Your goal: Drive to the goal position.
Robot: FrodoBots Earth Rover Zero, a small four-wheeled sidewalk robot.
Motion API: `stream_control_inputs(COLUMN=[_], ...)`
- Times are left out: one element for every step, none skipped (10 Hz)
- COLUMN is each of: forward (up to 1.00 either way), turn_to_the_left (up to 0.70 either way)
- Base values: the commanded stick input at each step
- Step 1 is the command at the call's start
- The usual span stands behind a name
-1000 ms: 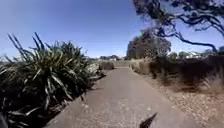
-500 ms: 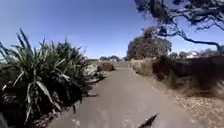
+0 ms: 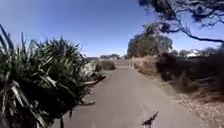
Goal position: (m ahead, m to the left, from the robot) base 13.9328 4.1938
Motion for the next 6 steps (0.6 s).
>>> stream_control_inputs(forward=[0.7,0.7,0.7,0.7,0.7,0.7], turn_to_the_left=[0.0,0.0,0.0,0.0,0.0,0.0])
